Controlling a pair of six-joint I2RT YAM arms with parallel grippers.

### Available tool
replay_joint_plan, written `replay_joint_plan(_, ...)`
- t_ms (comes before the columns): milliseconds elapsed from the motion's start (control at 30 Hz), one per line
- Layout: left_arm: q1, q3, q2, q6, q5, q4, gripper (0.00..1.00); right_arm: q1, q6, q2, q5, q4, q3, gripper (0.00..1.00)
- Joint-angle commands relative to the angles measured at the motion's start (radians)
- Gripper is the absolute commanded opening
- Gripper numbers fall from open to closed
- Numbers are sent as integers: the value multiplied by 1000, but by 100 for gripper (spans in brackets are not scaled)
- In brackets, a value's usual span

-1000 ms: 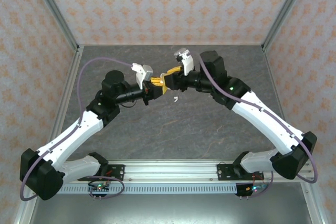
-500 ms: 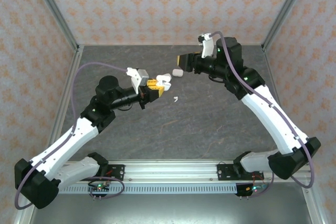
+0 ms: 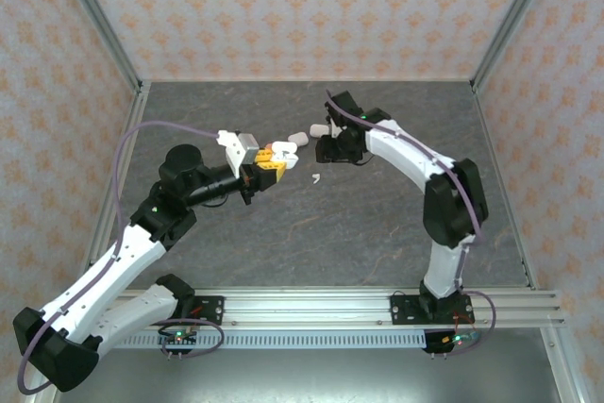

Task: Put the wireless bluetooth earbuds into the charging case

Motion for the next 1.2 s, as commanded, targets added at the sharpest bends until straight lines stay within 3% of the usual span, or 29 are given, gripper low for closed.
replay_joint_plan(0, -9, -13, -13, 26, -14, -13, 0, 13, 38, 68, 23, -46, 72, 50)
replay_joint_plan(433, -9, -17, -12, 26, -11, -30, 0, 64, 103, 275, 53, -46, 181, 43)
replay_joint_plan(1167, -9, -2, -13, 23, -19, -49, 0, 101, 67, 337, 59, -41, 208, 32)
